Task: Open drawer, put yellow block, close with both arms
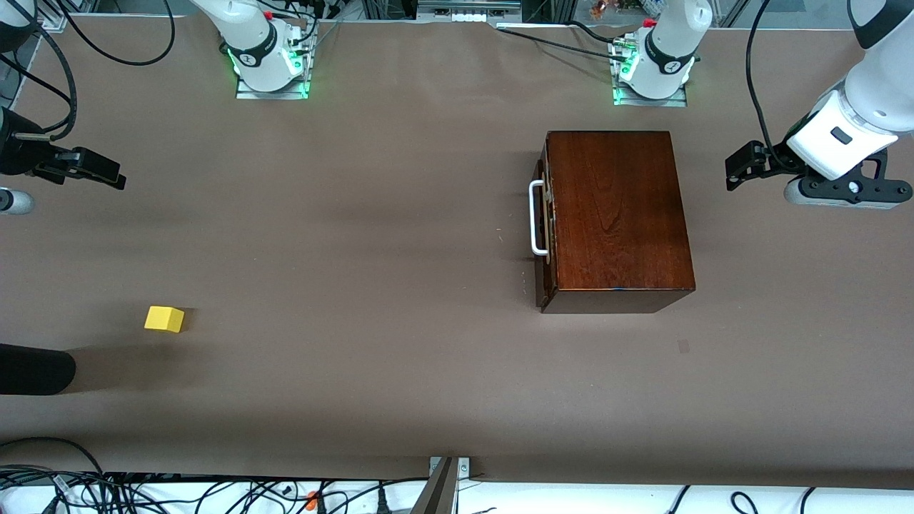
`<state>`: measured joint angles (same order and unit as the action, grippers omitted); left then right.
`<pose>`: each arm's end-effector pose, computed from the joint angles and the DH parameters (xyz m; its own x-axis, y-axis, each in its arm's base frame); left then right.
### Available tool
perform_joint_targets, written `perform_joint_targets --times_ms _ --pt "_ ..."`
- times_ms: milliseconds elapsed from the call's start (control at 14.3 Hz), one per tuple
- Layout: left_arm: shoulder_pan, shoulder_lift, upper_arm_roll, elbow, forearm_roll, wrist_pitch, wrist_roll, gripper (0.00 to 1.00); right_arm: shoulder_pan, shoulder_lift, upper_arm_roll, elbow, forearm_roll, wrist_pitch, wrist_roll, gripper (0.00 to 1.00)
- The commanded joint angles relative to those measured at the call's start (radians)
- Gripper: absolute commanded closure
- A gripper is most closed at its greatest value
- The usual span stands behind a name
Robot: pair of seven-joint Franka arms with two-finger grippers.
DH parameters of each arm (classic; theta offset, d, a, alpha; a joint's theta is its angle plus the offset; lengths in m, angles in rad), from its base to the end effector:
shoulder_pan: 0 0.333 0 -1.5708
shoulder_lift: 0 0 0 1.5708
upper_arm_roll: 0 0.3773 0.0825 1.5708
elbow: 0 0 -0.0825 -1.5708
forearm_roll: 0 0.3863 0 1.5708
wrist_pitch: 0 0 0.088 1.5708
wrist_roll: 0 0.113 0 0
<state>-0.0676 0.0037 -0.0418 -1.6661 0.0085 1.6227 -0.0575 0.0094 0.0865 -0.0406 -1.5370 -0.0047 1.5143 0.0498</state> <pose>0.5558 -0.0601 0.6369 0.9976 -0.0522 -0.0465 -0.0528 -0.9985 -0.0110 0.5798 -0.0175 0.6419 0.9908 -0.0812 -0.1084 -0.0802 -0.9967 0.0136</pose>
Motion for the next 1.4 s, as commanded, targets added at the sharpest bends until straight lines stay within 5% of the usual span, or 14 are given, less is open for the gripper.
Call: perform_joint_targets --times_ms 0,1119,1329 --pt "-0.003 0.021 0.002 0.042 -0.024 -0.026 0.004 0.0 0.0 -0.004 -0.002 -0.005 0.015 0.007 -0.001 0.0" --pt "-0.027 0.053 -0.001 0.045 -0.022 -0.099 0.007 0.0 0.0 -0.004 -0.002 -0.005 0.015 0.007 -0.001 0.0" --pt "-0.079 0.11 -0.001 0.103 -0.024 -0.095 0.025 0.0 0.0 -0.002 -0.002 -0.005 0.015 0.007 -0.001 0.0"
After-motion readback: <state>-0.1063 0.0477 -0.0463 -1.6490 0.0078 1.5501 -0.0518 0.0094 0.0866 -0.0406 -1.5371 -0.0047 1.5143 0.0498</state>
